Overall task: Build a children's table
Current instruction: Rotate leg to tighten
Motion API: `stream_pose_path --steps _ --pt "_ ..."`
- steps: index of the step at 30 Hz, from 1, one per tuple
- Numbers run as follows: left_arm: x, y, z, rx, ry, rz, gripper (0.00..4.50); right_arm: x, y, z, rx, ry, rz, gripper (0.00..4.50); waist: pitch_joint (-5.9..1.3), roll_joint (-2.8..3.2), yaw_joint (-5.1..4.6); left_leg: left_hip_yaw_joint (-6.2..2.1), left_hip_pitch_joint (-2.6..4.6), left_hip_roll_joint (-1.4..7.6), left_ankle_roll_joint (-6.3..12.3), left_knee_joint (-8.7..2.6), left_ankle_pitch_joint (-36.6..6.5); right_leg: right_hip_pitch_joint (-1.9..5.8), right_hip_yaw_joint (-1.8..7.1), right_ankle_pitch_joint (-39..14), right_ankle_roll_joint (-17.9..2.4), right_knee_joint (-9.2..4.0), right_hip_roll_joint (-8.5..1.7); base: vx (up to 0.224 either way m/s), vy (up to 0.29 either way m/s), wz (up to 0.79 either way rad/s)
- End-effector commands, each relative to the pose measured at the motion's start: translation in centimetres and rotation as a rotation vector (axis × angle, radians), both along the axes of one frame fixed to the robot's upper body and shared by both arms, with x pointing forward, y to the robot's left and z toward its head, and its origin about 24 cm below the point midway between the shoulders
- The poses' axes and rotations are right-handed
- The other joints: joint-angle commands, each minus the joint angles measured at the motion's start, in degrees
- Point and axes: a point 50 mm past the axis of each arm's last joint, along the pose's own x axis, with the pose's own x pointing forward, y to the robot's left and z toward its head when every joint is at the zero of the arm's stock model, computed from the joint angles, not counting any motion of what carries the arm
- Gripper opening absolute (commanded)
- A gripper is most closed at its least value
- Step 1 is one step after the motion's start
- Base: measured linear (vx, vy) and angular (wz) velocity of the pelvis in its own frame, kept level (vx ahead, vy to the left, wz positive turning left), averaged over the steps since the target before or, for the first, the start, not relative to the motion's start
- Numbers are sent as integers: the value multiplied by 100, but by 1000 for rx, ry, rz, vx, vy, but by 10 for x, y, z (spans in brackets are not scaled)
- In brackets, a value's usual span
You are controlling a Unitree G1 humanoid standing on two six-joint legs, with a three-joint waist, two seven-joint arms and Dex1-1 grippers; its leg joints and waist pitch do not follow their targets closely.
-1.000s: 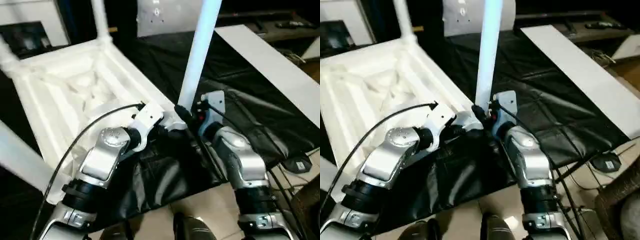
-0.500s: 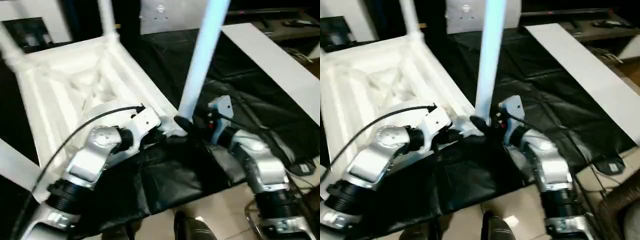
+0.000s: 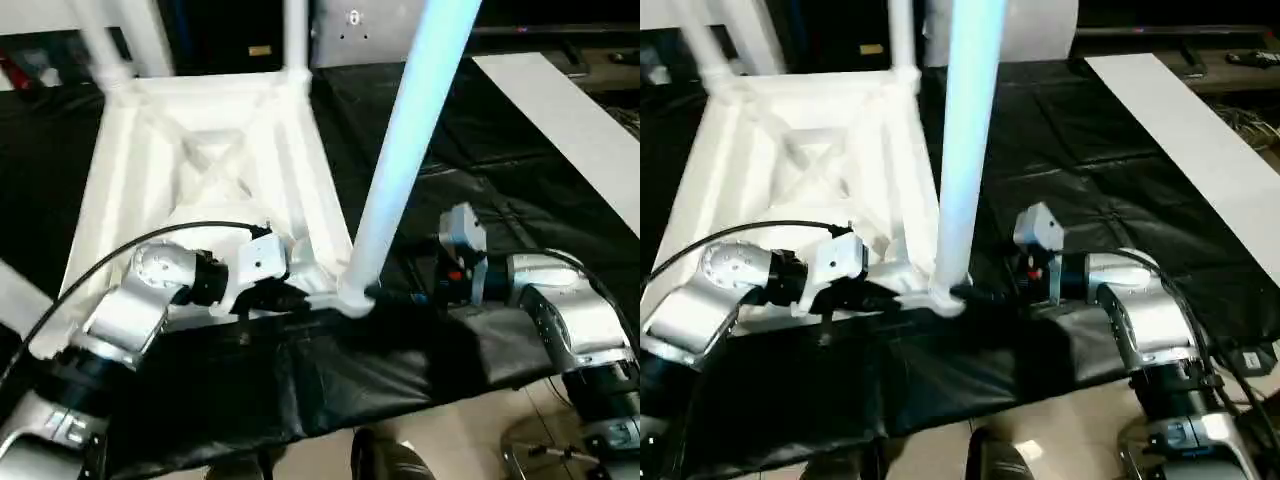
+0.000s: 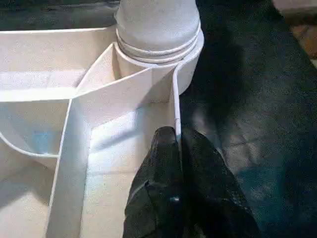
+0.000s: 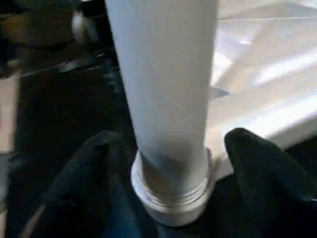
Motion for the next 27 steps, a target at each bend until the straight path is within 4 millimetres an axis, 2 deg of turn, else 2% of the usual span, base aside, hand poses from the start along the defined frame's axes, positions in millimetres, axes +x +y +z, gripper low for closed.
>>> stream_pose_path --steps 1,3,5,11,13,16,20,21,22,23,24,25,27 --pt "-5 -12 0 28 16 -149 0 1 1 3 -7 -12 63 335 -441 -15 -32 -147 245 414 336 -395 -1559 246 258 -2039 -1238 -348 -392 0 0 0" --pt "-5 -12 0 32 15 -160 0 1 2 4 -6 -11 73 324 -427 3 -16 -151 253 430 264 -410 -1629 228 256 -2150 -1223 -360 -386 0 0 0" --pt "-5 -15 1 32 26 -199 0 3 5 4 1 6 105 295 -434 4 -18 -162 239 432 229 -418 -1657 243 250 -2186 -1218 -346 -387 0 0 0" --pt "-3 -16 0 36 21 -212 0 3 8 1 -1 31 151 242 -422 -11 -22 -179 211 430 166 -428 -1790 243 253 -2356 -1165 -351 -403 0 0 0" --pt "-2 -15 -1 40 21 -211 0 3 8 0 -1 40 162 229 -423 -10 -23 -175 226 429 143 -426 -1845 235 256 -2401 -1171 -362 -410 0 0 0" --pt "-1 -13 -1 45 20 -209 0 3 8 0 1 47 169 203 -426 -21 -23 -172 222 432 147 -427 -1800 240 257 -2339 -1187 -350 -410 0 0 0" --pt "0 -11 0 40 16 -188 0 3 10 0 18 61 173 196 -422 -24 -21 -166 211 435 199 -425 -1692 244 257 -2216 -1229 -332 -409 0 0 0" --pt "1 -10 0 34 14 -171 0 3 12 0 31 63 159 195 -424 -25 -21 -165 211 435 206 -424 -1678 245 257 -2206 -1231 -330 -409 0 0 0" --pt "2 -9 0 20 6 -122 0 4 15 -1 45 71 98 195 -400 -1 -28 -167 198 433 186 -441 -1699 241 258 -2240 -1217 -336 -400 0 0 0" --pt "4 -8 1 -2 0 -48 0 6 19 -4 55 74 13 195 -398 -8 -34 -168 198 429 170 -442 -1725 237 258 -2280 -1211 -339 -401 0 0 0" --pt "4 -9 1 -13 0 -21 0 6 20 -4 55 68 -14 195 -391 -6 -53 -184 194 429 95 -457 -1791 243 257 -2389 -1175 -345 -411 0 0 0" --pt "4 -11 2 -52 1 40 0 7 25 -7 53 53 -86 195 -374 20 -69 -206 198 430 6 -465 -1905 222 257 -2604 -1127 -358 -430 0 0 0" --pt "1 -19 4 -111 16 109 0 9 33 -12 58 47 -188 194 -358 -5 -104 -213 210 418 -72 -471 -2089 207 253 -2920 -1019 -393 -424 0 0 0"
